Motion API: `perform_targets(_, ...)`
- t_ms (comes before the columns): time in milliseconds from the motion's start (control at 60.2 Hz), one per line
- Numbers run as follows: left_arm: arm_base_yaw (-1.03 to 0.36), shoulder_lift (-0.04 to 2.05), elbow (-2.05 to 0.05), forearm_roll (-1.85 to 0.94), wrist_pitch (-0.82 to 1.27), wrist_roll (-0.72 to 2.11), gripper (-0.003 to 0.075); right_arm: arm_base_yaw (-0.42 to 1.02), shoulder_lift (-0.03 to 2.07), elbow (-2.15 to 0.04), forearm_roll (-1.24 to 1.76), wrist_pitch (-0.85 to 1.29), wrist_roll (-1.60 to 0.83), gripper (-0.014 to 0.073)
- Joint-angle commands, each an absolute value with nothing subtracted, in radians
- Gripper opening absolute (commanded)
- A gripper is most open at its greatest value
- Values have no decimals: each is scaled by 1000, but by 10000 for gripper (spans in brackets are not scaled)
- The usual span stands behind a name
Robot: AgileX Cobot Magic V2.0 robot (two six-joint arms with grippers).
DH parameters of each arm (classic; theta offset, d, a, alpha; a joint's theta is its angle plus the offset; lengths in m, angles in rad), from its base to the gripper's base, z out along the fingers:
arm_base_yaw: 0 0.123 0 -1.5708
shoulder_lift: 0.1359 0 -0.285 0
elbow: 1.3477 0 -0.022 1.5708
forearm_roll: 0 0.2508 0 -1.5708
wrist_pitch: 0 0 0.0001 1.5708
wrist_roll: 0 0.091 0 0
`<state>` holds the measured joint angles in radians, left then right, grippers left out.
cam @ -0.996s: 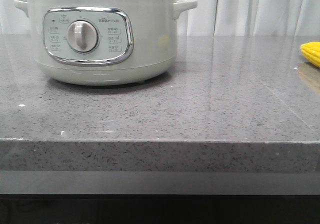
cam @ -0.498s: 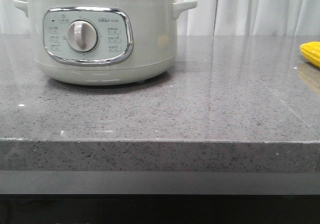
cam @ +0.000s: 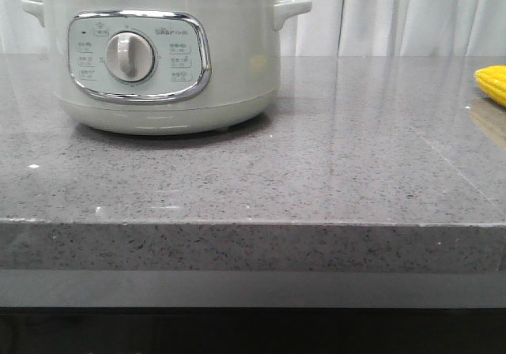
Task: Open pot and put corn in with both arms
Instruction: 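Lower the right gripper over the yellow corn cob, then close the right gripper on the corn cob and lift it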
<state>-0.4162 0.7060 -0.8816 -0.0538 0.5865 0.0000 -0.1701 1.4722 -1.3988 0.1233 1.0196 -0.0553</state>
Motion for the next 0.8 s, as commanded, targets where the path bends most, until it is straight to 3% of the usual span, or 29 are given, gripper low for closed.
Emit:
perform_targets(0,-413,701,-918,-65,442,-10,186,-179,1489,-1457,139,954,-77,595)
perform_targets(780,-413,701,-918,-65,442,-10,186,-135,1744,-1499,145,757,-153,595)
